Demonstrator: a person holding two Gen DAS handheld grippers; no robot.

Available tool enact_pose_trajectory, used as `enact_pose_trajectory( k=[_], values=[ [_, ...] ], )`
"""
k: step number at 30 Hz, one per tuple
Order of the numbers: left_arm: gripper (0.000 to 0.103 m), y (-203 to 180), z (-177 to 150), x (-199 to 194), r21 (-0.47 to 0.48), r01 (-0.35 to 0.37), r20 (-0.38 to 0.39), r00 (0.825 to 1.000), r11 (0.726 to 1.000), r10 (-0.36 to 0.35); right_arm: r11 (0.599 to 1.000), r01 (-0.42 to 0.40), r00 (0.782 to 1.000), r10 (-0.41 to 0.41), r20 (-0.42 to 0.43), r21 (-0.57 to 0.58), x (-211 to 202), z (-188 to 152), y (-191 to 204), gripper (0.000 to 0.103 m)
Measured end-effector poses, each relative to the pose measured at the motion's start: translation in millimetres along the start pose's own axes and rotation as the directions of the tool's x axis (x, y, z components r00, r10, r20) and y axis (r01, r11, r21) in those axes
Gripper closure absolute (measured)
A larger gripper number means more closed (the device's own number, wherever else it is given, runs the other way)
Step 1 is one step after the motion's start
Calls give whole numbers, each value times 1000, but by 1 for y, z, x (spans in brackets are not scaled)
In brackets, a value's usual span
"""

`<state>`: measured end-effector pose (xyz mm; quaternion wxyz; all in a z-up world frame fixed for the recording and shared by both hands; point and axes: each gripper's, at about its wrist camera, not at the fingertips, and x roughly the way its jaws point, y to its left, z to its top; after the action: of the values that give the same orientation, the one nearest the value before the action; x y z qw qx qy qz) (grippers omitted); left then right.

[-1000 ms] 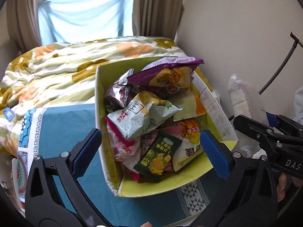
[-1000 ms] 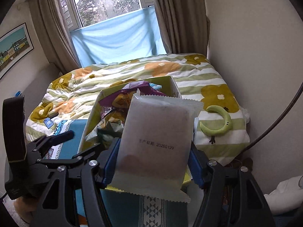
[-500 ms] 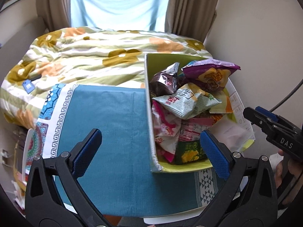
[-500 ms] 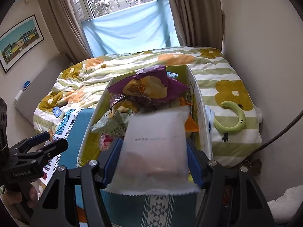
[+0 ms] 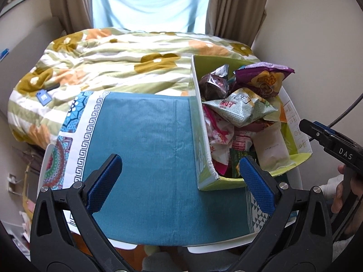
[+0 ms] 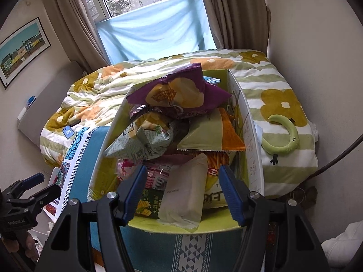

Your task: Organize snacks

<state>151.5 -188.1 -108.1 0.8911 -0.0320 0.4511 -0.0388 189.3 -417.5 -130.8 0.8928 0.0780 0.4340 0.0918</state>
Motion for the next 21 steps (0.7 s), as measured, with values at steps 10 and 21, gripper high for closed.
enact_pose_trajectory(
  k=[10,21],
  values=[
    [0,42,10,-98,73,19,204,978,997,-33,995,95,978,-89,191,-23,-80,0,68,32],
    [0,107,-33,-182,58,-31,338,941,998,9,981,191,935,-173,310,-28,-148,-46,158,5]
  ],
)
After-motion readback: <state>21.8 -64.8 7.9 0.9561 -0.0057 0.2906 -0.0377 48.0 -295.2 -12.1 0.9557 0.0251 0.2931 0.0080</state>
